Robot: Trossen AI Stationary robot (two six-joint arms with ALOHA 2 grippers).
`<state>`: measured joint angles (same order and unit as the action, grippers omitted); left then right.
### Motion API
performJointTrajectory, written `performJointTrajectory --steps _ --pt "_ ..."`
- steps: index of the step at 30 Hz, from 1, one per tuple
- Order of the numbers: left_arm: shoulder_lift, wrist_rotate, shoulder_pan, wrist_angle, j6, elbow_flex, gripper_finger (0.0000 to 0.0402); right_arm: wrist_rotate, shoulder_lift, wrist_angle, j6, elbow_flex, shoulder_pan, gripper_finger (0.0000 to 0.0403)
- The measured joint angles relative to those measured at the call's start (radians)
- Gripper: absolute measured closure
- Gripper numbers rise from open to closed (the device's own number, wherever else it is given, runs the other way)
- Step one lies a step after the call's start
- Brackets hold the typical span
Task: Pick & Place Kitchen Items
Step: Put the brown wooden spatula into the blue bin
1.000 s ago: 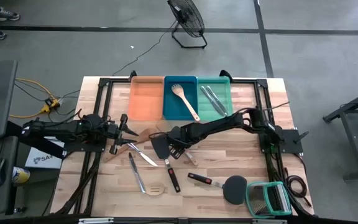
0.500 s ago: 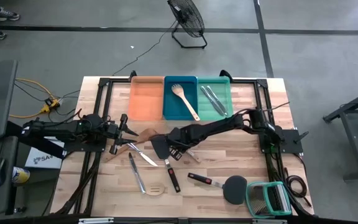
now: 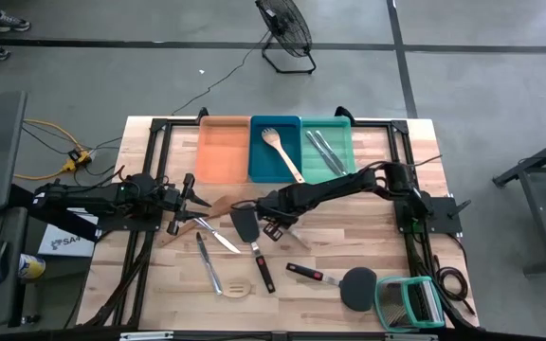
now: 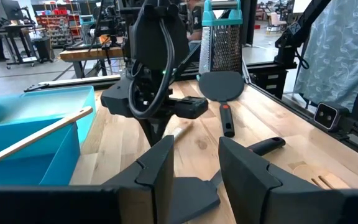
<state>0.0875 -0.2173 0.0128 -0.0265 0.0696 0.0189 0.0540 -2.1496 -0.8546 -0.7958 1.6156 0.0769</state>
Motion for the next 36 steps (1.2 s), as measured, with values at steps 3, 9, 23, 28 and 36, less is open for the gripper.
performJointTrajectory --steps 3,9,23,28,36 --pt "0.000 0.000 0.000 0.000 0.000 0.000 0.0277 0.009 0.003 -0.006 -0.008 0.001 0.000 0.0402" --pt "0.000 0.000 0.000 0.000 0.000 0.000 0.0277 -0.007 0.005 0.001 -0.012 0.002 0.001 0.0402" --pt "0.000 0.000 0.000 0.000 0.000 0.000 0.0277 -0.027 0.009 0.007 0.197 0.004 -0.026 0.0240" --pt "0.000 0.000 0.000 0.000 0.000 0.000 0.0277 -0.042 0.001 -0.016 0.277 0.004 -0.046 0.0207" --pt "0.000 0.000 0.000 0.000 0.000 0.000 0.0277 -0.073 -0.030 -0.022 0.281 -0.011 -0.033 0.0219"
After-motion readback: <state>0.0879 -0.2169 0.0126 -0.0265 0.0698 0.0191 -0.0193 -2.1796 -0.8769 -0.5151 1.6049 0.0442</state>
